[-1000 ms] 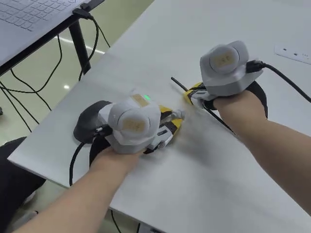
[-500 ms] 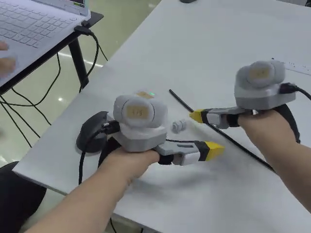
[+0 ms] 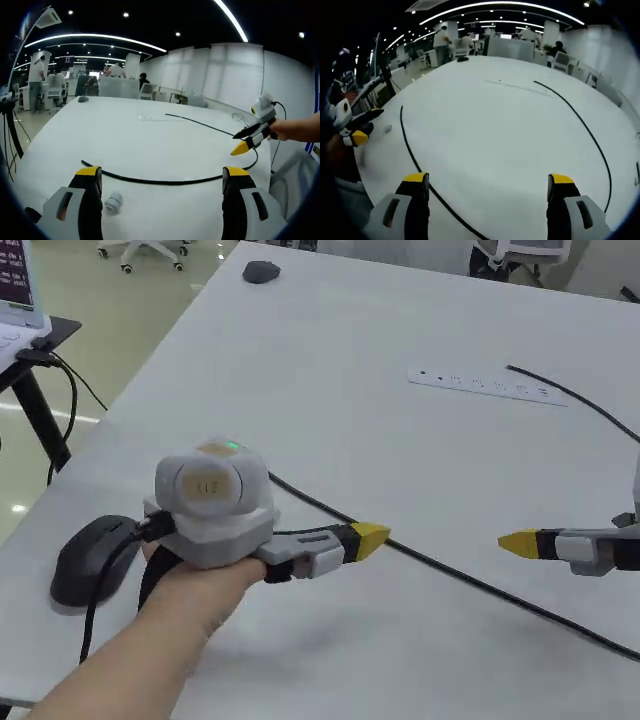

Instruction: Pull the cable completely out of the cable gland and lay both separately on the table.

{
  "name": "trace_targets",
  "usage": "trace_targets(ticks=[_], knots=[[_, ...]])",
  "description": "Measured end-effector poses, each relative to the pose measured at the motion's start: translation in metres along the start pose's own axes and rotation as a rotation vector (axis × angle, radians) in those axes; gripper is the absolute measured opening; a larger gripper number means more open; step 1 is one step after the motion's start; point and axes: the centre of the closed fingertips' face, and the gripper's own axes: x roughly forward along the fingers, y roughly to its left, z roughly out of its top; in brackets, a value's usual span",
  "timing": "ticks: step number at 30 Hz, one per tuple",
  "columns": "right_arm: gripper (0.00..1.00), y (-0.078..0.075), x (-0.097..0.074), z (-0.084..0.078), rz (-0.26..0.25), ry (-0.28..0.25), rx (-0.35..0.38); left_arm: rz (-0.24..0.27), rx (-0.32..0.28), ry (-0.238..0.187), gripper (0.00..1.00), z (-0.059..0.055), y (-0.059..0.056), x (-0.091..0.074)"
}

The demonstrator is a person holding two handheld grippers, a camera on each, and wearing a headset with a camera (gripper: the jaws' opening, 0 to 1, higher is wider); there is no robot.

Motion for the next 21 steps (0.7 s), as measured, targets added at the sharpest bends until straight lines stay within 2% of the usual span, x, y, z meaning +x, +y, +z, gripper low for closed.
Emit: trace_targets(ticks=[1, 2, 3, 4, 5, 6, 7, 9, 13, 14, 15, 16, 17, 18, 20, 21], knots=[[0.99, -0.007, -0.009, -0.003, -0.002, -0.013, 0.015, -0.002, 0.003, 0.017, 1.0, 0.001, -0.002, 0.0], [0.99, -0.011, -0.014, -0.004, -0.009, -0.026, 0.025, -0.006, 0.0, 0.061, 1.0, -0.002, -0.006, -0.001], [0.99, -0.017, -0.023, 0.001, -0.015, -0.093, 0.035, -0.001, 0.015, 0.078, 1.0, 0.001, -0.009, -0.003], [0.99, -0.021, -0.029, 0.003, -0.015, -0.12, 0.043, 0.006, 0.033, 0.086, 1.0, 0.002, -0.011, -0.006], [0.99, -0.029, -0.037, -0.002, -0.016, -0.119, 0.049, 0.029, 0.07, 0.075, 1.0, 0.006, -0.01, -0.009], [0.99, -0.033, -0.041, -0.005, -0.016, -0.122, 0.052, 0.036, 0.137, 0.072, 1.0, 0.008, -0.012, -0.013], [0.99, -0.037, -0.045, -0.008, -0.01, -0.127, 0.057, 0.044, 0.137, 0.086, 1.0, 0.006, -0.014, -0.015], [0.99, -0.041, -0.052, -0.017, 0.021, -0.131, 0.086, 0.044, 0.093, 0.112, 1.0, 0.006, -0.023, -0.018], [0.99, -0.039, -0.06, -0.033, 0.104, -0.128, 0.076, 0.069, 0.136, 0.127, 1.0, 0.014, -0.042, -0.02], [0.99, -0.036, -0.062, -0.035, 0.144, -0.127, 0.078, 0.072, 0.137, 0.129, 1.0, 0.015, -0.047, -0.02], [0.99, -0.034, -0.062, -0.035, 0.163, -0.128, 0.081, 0.092, 0.142, 0.126, 1.0, 0.018, -0.049, -0.021], [0.99, -0.028, -0.064, -0.033, 0.217, -0.134, 0.088, 0.105, 0.155, 0.129, 1.0, 0.019, -0.051, -0.022], [0.99, -0.028, -0.065, -0.033, 0.229, -0.133, 0.098, 0.134, 0.169, 0.138, 1.0, 0.019, -0.052, -0.023], [0.99, -0.03, -0.067, -0.03, 0.233, -0.142, 0.075, 0.144, 0.167, 0.137, 1.0, 0.019, -0.053, -0.024], [0.99, -0.031, -0.068, -0.026, 0.241, -0.158, 0.059, 0.168, 0.164, 0.12, 1.0, 0.018, -0.058, -0.026], [0.99, -0.03, -0.069, -0.021, 0.259, -0.178, 0.049, 0.181, 0.16, 0.123, 1.0, 0.014, -0.062, -0.027]])
